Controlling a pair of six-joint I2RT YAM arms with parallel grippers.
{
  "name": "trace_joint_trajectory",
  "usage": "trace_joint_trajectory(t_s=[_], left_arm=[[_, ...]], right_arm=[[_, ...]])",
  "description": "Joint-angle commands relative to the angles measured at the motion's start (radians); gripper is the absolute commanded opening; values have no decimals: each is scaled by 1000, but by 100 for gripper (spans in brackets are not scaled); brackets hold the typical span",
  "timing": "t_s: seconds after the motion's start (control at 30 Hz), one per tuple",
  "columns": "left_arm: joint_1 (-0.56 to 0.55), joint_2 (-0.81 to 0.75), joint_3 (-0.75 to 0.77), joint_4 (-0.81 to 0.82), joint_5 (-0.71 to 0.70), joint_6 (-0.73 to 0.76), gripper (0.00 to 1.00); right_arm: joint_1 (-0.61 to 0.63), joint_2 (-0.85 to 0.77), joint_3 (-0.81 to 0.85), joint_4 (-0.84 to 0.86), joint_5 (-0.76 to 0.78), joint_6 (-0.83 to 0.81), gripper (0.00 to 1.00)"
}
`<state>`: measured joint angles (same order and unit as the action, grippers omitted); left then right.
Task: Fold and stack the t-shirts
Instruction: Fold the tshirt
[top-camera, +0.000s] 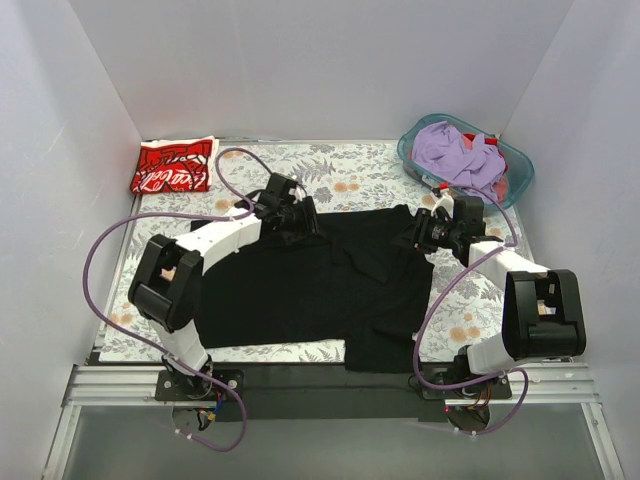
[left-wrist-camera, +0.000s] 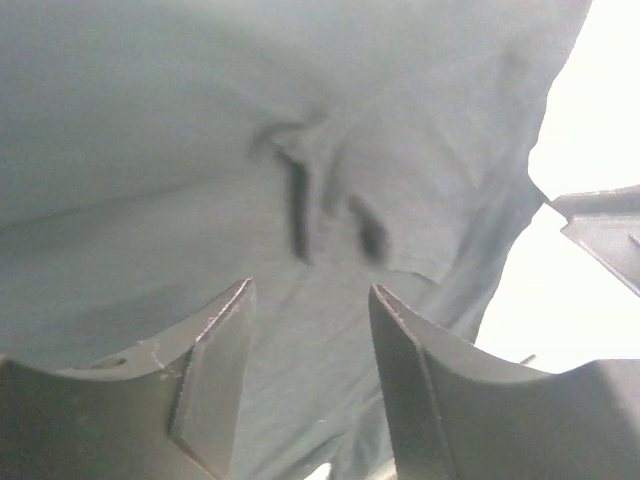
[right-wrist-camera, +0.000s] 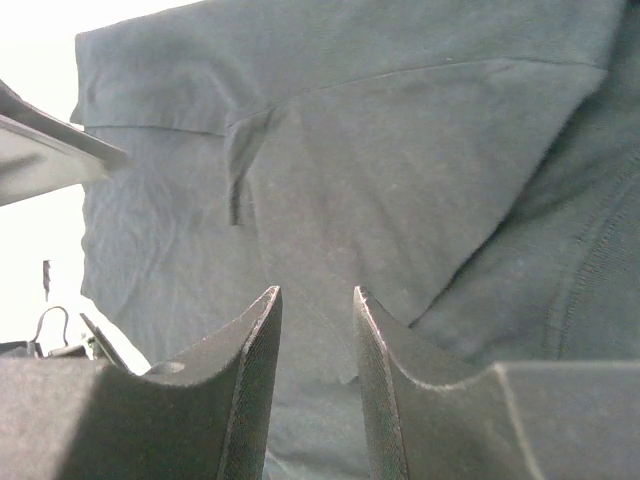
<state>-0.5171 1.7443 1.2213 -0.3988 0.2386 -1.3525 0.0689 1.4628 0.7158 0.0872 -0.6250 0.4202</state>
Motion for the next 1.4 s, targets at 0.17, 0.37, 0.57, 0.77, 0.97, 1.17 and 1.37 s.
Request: trace_joint_trajectory(t_s=[0.17, 0.37, 0.57, 0.77, 0.97, 1.17, 1.37], left_arm=[[-107, 127, -6, 167, -2, -126, 46], [-123, 175, 15, 163, -38, -137, 44], [-127, 205, 18, 155, -58, -134, 40], [-130, 205, 27, 153, -30, -125, 22], [-130, 152, 44, 97, -67, -96, 0], [-127, 176, 109, -14, -82, -45, 0], [-118, 201, 168, -95, -107, -4, 1]], right_arm=[[2, -55, -55, 85, -47, 2, 42], [2, -62, -75, 91, -58, -6, 42], [2, -58, -72, 95, -61, -9, 42], [2, -51, -79, 98, -64, -12, 42], [2, -48, -78, 100, -62, -14, 42], [2, -51, -79, 98, -64, -18, 42], [2, -36, -78, 100, -59, -23, 42]])
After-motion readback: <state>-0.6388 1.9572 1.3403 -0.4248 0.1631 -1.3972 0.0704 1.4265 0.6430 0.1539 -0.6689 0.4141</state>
